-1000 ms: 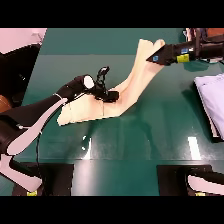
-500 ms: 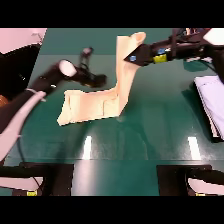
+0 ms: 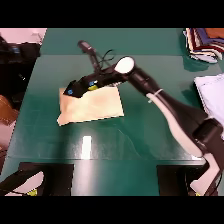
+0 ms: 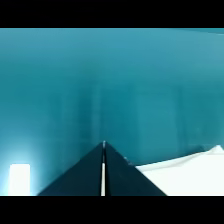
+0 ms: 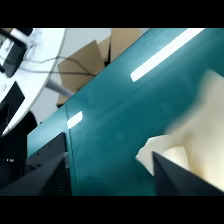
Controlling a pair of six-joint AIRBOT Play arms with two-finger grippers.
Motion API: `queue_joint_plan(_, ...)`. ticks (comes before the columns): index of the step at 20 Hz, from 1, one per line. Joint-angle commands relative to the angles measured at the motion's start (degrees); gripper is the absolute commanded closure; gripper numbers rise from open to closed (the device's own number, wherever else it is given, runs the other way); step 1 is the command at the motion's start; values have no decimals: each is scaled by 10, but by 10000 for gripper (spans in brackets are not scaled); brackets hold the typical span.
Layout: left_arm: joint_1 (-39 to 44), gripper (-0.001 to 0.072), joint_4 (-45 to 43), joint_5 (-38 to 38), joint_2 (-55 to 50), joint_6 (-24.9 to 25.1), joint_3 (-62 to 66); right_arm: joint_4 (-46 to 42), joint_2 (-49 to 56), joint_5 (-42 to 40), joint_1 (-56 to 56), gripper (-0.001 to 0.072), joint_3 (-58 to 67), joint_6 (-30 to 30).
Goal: Fold the shirts.
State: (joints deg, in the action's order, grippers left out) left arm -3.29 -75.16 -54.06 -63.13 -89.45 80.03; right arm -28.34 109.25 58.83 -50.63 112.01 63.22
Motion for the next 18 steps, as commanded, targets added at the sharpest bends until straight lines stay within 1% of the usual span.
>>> queue_joint_plan(1,-32,683,-12,-42,21,14,0,-49,55,64,-9,208,54,37)
queue_joint_plan(4,-32,683,-10,-59,21,17,0,-139,6,108,50,208,-29,56)
queue_joint_plan(6,-32,683,-10,-71,21,20,0,-162,-41,107,101,208,-112,61)
queue_joint_plan(9,-32,683,-7,-77,21,21,0,-183,-107,90,189,208,-237,102)
queue_joint_plan(10,-32,683,-7,-79,21,21,0,-181,-122,84,217,173,-273,110)
queue_joint_plan(11,-32,683,-1,-81,20,21,0,-181,-131,81,242,-4,-301,117)
queue_joint_plan(12,-32,683,8,-81,20,21,-1,-176,-132,81,257,-8,-319,118)
queue_joint_plan(14,-32,683,21,-80,20,21,-3,-145,-128,55,276,-8,-349,118)
queue_joint_plan(15,-31,683,22,-80,20,21,-3,-127,-116,49,276,17,-352,117)
queue_joint_plan(16,-27,683,20,-79,20,21,-3,-105,-103,48,273,24,-352,116)
queue_joint_plan(18,-21,683,23,-80,20,25,-3,-41,-68,41,256,30,-352,90)
